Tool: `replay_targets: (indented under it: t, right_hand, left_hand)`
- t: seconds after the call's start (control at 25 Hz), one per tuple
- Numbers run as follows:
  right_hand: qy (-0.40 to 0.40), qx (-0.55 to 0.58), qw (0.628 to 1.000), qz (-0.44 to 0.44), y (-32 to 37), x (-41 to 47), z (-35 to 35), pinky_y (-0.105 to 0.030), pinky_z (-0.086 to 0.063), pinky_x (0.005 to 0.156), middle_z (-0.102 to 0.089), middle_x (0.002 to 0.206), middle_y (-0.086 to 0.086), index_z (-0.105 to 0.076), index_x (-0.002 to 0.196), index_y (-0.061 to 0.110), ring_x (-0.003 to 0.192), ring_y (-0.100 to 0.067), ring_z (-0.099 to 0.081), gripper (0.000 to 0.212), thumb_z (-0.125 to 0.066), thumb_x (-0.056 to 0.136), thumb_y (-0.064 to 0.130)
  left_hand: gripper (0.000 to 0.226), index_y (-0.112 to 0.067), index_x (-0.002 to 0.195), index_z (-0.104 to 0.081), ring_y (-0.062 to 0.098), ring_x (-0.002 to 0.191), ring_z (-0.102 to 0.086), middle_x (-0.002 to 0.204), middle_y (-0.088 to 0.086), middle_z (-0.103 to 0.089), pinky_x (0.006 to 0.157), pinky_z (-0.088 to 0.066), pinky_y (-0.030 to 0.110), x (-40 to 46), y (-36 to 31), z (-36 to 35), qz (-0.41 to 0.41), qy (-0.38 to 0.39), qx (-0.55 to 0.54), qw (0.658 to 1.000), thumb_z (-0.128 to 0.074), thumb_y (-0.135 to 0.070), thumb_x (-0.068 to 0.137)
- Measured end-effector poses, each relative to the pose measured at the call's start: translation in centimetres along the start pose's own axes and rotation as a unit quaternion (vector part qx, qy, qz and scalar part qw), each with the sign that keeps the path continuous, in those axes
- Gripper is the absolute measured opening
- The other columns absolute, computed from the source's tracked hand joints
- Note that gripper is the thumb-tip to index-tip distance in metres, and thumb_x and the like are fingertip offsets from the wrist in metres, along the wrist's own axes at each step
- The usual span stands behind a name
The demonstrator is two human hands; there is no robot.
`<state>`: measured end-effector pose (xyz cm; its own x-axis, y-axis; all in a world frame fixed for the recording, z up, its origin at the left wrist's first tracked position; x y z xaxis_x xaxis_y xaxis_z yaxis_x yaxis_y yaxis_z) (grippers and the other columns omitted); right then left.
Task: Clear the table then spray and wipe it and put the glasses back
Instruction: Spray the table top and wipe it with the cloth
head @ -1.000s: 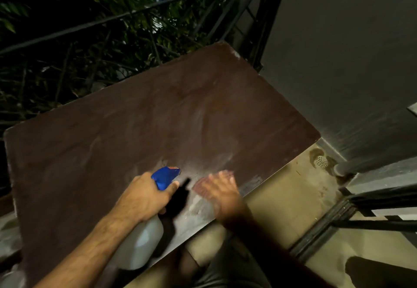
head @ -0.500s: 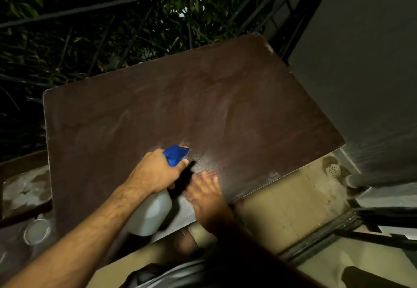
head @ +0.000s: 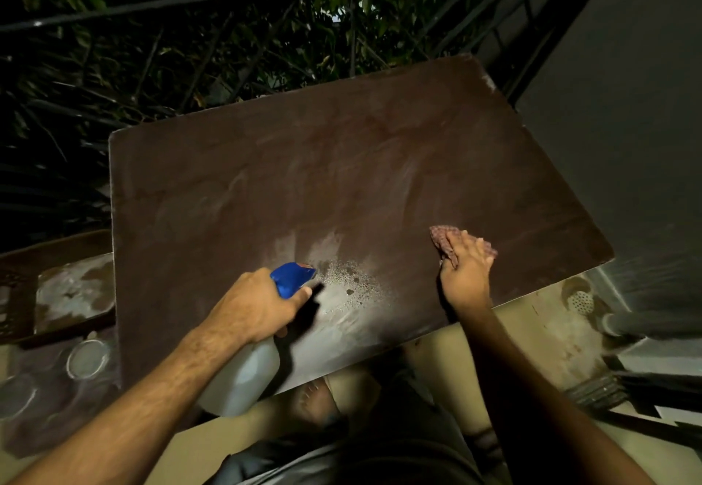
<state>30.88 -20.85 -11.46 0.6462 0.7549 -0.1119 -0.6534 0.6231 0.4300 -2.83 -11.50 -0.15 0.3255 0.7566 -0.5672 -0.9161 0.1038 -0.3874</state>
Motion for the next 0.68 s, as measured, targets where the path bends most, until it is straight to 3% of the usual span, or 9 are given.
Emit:
replay_targets:
  t: [0.12, 0.2, 0.32, 0.36, 0.44, 0.56, 0.68]
  right_hand:
    - [0.000, 0.001, 1.000, 0.030, 4.0, -3.5, -2.8, -0.047, 0.005, 0.119, -0.026, 0.158, -0.009, -0.041, 0.147, 0.018, 0.148, -0.032, -0.013, 0.058, -0.048, 0.090, 0.018]
    - [0.035, 0.000, 0.991, 0.132, 7.8, -7.3, -5.5, -0.050, 0.001, 0.119, -0.033, 0.155, -0.009, -0.047, 0.144, 0.018, 0.145, -0.036, -0.022, 0.060, -0.036, 0.085, 0.024]
    - [0.155, -0.050, 0.924, 0.347, 12.7, -13.6, -9.0, -0.052, 0.002, 0.120, -0.026, 0.158, -0.002, -0.038, 0.148, 0.025, 0.148, -0.028, -0.012, 0.067, -0.034, 0.081, 0.025]
    - [0.177, -0.054, 0.905, 0.383, 12.9, -14.3, -9.1, -0.051, 0.002, 0.120, -0.026, 0.158, 0.000, -0.036, 0.149, 0.026, 0.149, -0.025, -0.011, 0.068, -0.034, 0.081, 0.024]
    - [0.165, -0.045, 0.914, 0.369, 11.6, -12.0, -8.0, -0.044, 0.006, 0.120, -0.027, 0.158, 0.001, -0.037, 0.148, 0.028, 0.149, -0.024, -0.013, 0.068, -0.036, 0.081, 0.022]
    - [0.106, -0.055, 0.962, 0.247, 7.0, -5.2, -5.0, -0.045, 0.003, 0.120, -0.031, 0.157, -0.002, -0.041, 0.147, 0.029, 0.147, -0.027, -0.019, 0.070, -0.029, 0.078, 0.021]
    - [0.049, -0.049, 0.986, 0.153, 2.3, 0.7, -1.0, -0.053, -0.007, 0.119, -0.035, 0.154, -0.012, -0.044, 0.146, 0.017, 0.145, -0.033, -0.022, 0.058, -0.047, 0.087, 0.014]
  left_hand:
    - [0.044, -0.013, 0.083, -0.072, 0.009, 0.061, -0.073, 0.057, -0.003, -0.075, 0.070, -0.057, 0.029, -0.6, 1.0, 0.4, 0.022, -0.013, -0.013, 1.000, -0.059, -0.054, 0.093]
    - [0.044, -0.014, 0.085, -0.072, 0.008, 0.060, -0.073, 0.058, -0.004, -0.076, 0.072, -0.059, 0.031, -0.7, 1.5, 1.0, 0.043, -0.033, -0.027, 0.998, -0.059, -0.056, 0.091]
    - [0.043, -0.014, 0.088, -0.073, 0.005, 0.056, -0.072, 0.059, -0.004, -0.077, 0.071, -0.059, 0.030, -1.0, 1.7, 1.7, 0.066, -0.058, -0.048, 0.995, -0.061, -0.054, 0.090]
    - [0.040, -0.015, 0.091, -0.073, 0.004, 0.053, -0.072, 0.063, -0.004, -0.078, 0.072, -0.059, 0.030, -1.1, 1.6, 1.9, 0.070, -0.064, -0.056, 0.994, -0.062, -0.053, 0.090]
    - [0.031, -0.020, 0.093, -0.071, 0.002, 0.049, -0.071, 0.068, -0.007, -0.079, 0.075, -0.059, 0.031, -1.7, 1.2, 2.4, 0.077, -0.078, -0.073, 0.991, -0.064, -0.050, 0.091]
    - [0.032, -0.017, 0.084, -0.073, 0.002, 0.050, -0.071, 0.067, -0.007, -0.078, 0.073, -0.058, 0.028, -2.7, 0.5, 2.4, 0.082, -0.082, -0.061, 0.991, -0.064, -0.047, 0.092]
    - [0.031, -0.018, 0.090, -0.073, 0.000, 0.051, -0.071, 0.066, -0.004, -0.079, 0.068, -0.056, 0.025, -3.5, 0.3, 1.2, 0.085, -0.057, -0.049, 0.994, -0.062, -0.048, 0.094]
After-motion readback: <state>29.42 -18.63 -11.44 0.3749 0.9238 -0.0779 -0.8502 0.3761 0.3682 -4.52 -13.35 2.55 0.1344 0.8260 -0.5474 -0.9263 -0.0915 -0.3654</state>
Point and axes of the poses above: each hand's wrist, its own x-axis towards the middle knuckle, its own z-axis out of the back of the hand, y = z × x, the point moved 6 cm from there along x, towards the middle knuckle
